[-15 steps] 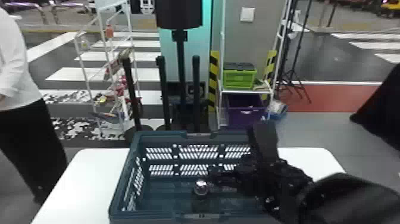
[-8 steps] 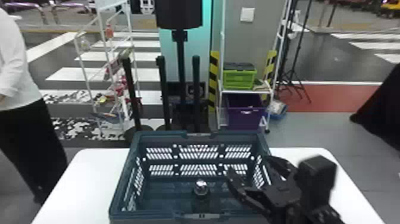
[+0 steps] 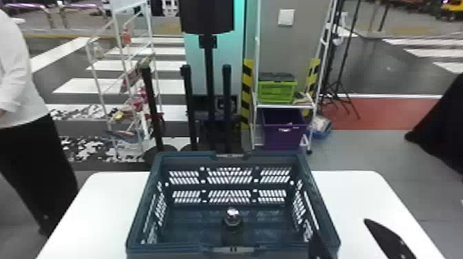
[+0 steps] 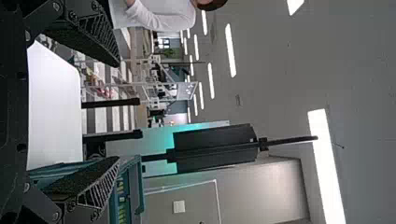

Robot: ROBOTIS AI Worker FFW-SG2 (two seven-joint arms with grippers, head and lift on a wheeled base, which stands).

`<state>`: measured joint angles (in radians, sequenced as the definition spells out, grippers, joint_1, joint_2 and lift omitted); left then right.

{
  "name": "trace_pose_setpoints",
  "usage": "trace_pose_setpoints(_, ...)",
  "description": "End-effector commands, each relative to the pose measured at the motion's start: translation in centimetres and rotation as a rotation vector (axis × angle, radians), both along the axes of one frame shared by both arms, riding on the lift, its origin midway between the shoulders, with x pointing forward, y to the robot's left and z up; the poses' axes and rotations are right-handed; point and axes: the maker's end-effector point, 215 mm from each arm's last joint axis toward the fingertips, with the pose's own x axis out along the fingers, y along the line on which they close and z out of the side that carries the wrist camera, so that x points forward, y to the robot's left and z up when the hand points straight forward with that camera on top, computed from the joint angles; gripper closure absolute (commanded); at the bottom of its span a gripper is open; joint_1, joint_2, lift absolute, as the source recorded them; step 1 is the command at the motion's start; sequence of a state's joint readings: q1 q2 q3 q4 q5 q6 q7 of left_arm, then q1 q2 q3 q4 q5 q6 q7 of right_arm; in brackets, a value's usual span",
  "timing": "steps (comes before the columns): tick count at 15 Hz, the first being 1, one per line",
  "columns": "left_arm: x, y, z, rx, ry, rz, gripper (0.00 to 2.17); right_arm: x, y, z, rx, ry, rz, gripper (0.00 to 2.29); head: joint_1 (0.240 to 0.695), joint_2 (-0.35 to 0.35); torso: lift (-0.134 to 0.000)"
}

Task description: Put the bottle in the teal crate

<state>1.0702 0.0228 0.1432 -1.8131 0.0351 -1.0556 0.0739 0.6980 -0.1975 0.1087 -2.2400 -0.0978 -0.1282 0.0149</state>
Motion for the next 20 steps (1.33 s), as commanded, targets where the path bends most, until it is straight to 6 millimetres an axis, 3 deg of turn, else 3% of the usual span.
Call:
trace_pose_setpoints(1, -0.2, -0.3, 0.4, 0.003, -0.005, -0.001, 0.19, -1.6, -0.8, -1.6, 0.003, 0.025, -0.024, 0.04, 0.499, 0.0, 0.0)
trace_pose_setpoints(9, -0.1, -0.6, 1.1, 0.01, -0.011, -0.002, 0.19, -6.3, -3.9, -2.1, 0.04, -0.063, -0.128, 0.05, 0.499, 0.0, 0.0)
trace_pose_setpoints(16, 0.1, -0.5, 0.9, 0.013, -0.003, -0.005, 0.19, -8.1, -5.9, -1.3, 0.048, -0.116, -0.176, 0.05, 0.499, 0.0, 0.0)
trace_pose_setpoints(20, 0.1, -0.6, 1.2, 0.013, -0.004, -0.007, 0.19, -8.4, -6.2, -1.8, 0.046, -0.104, -0.182, 0.05, 0.499, 0.0, 0.0)
